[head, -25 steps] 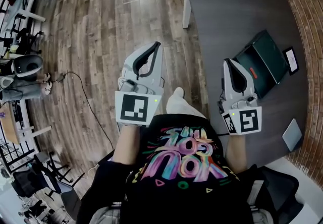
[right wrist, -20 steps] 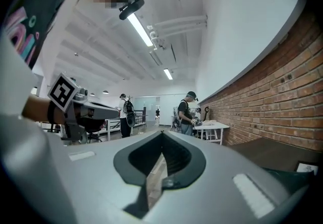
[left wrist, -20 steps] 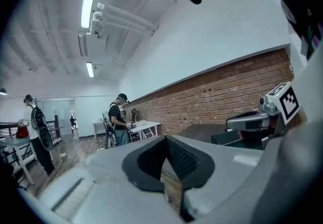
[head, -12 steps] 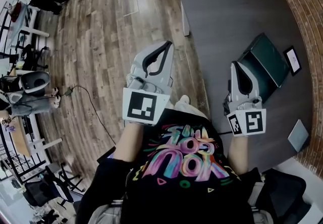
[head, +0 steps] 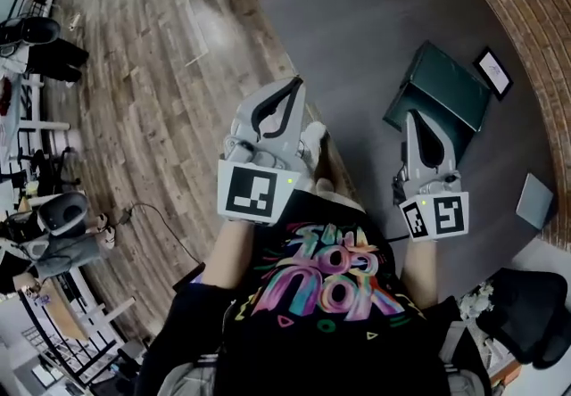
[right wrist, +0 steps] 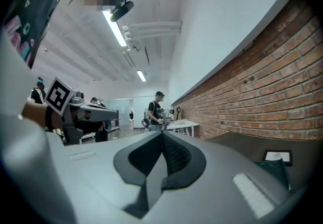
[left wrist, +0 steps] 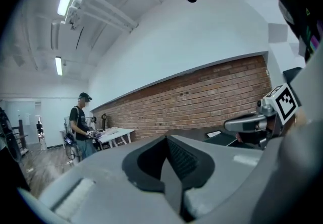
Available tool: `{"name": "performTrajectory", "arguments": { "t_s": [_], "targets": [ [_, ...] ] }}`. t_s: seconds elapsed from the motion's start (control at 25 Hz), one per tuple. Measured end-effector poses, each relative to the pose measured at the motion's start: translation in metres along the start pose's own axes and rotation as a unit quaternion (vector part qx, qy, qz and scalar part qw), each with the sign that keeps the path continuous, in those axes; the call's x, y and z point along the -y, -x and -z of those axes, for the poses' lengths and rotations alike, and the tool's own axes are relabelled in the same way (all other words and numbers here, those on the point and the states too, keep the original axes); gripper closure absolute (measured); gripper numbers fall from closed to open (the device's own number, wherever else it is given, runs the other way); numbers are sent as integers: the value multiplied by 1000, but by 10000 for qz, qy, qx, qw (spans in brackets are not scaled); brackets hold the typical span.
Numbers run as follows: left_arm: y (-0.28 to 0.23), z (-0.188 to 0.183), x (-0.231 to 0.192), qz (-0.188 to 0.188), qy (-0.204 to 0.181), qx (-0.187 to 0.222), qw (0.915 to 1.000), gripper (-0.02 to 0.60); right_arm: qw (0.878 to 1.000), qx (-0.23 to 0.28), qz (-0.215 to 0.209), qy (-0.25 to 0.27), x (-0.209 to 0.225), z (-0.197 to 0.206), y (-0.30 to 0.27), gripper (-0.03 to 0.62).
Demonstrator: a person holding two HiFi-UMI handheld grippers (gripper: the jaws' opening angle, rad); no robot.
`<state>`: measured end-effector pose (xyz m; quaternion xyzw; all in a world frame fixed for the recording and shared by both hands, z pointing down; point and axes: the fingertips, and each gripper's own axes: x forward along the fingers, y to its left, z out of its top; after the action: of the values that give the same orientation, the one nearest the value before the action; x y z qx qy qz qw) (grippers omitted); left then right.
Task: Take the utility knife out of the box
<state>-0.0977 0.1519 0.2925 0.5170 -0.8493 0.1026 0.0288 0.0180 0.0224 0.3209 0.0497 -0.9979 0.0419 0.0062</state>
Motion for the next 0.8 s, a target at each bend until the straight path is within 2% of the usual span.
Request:
{"name": "performTrajectory", "arguments": {
  "t_s": [0.24, 0.4, 0.68, 0.8],
  "targets": [
    [-84, -6, 12, 877, -4, 80, 9961, 581, 9964, -17, 847, 35, 54, -2, -12, 594],
    [-141, -16, 24, 1512, -35, 150, 9884, 581, 9891, -43, 1474, 42, 93, -6, -17, 594],
    [-229, -35, 67, 2816, -146, 282, 9590, 581, 9569, -51, 2903, 3, 150, -11, 4, 594],
    [-251, -39, 88, 3341, -207, 326, 9417, 581, 9377, -86, 3473, -32, 162, -9, 19, 594]
  ]
}}
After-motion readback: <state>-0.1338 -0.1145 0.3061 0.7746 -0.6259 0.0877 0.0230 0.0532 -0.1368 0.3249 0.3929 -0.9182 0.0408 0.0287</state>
